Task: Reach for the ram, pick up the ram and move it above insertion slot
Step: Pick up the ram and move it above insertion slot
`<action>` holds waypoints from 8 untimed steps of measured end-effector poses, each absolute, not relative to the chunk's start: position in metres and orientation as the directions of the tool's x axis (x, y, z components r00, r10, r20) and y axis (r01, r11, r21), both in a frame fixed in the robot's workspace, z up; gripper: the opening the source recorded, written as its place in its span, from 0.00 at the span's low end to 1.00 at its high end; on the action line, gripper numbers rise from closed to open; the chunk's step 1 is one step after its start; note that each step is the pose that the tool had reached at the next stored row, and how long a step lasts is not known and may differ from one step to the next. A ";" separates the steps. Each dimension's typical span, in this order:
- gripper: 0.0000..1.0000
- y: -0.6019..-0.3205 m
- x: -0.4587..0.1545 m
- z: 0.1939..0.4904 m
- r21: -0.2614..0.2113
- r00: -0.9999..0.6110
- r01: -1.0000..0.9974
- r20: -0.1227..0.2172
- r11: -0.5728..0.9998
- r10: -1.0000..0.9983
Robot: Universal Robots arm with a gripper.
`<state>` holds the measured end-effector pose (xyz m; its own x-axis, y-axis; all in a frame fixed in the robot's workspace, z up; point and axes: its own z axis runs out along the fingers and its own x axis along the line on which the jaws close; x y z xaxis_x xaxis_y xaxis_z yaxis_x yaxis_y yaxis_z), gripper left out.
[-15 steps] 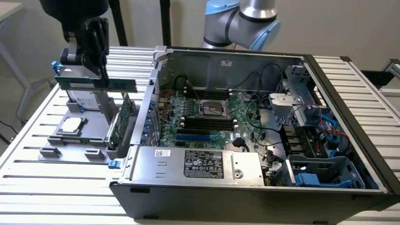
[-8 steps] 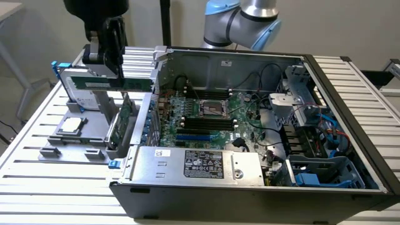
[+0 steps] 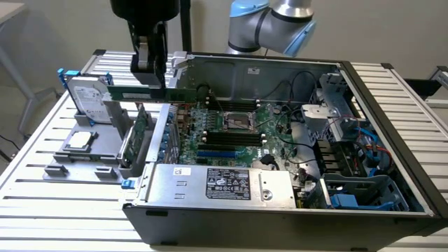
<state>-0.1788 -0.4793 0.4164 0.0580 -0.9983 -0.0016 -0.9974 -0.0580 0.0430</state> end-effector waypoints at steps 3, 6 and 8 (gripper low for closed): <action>0.14 -0.479 -0.165 0.416 0.043 0.058 -0.997 -0.002 -0.058 -0.998; 0.14 -0.477 -0.152 0.416 0.043 0.058 -0.997 -0.002 -0.058 -0.998; 0.14 -0.476 -0.142 0.416 0.043 0.058 -0.997 -0.002 -0.058 -0.998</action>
